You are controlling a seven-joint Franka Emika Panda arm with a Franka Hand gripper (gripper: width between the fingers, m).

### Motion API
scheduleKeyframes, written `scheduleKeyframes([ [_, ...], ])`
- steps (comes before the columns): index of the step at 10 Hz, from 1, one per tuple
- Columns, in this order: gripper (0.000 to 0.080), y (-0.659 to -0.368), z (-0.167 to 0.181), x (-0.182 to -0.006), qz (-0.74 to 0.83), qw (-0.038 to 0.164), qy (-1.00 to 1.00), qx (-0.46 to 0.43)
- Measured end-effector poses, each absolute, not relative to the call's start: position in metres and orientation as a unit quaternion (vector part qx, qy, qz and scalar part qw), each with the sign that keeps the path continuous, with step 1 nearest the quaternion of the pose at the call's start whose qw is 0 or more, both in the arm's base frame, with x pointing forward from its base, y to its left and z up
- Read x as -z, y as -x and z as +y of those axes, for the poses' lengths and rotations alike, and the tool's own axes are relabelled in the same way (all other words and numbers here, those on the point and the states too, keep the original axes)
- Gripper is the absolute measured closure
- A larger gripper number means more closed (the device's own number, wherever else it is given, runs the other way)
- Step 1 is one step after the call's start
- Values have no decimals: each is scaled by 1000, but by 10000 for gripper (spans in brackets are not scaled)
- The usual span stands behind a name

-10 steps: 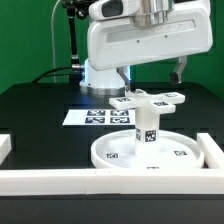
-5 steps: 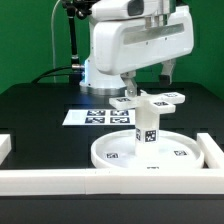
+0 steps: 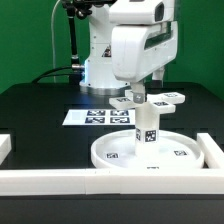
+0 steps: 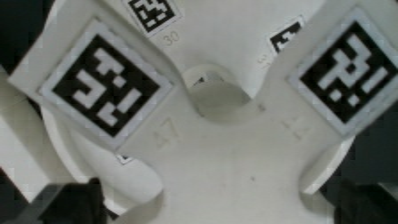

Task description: Assemble round table

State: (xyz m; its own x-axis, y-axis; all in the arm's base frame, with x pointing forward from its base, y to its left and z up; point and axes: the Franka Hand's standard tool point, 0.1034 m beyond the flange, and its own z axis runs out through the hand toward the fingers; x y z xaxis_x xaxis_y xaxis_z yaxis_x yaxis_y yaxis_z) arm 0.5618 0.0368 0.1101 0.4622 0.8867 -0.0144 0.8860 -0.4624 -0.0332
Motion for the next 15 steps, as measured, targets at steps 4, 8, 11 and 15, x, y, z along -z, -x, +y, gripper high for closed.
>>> scheduleKeyframes([
  [4,150,-560,38,-102,-511,11,859,-21],
  [8,357,-560,37,-102,-510,11,860,-21],
  [11,357,-560,37,-102,-474,12,880,-21],
  [15,357,-559,39,-102,-209,18,977,-21],
])
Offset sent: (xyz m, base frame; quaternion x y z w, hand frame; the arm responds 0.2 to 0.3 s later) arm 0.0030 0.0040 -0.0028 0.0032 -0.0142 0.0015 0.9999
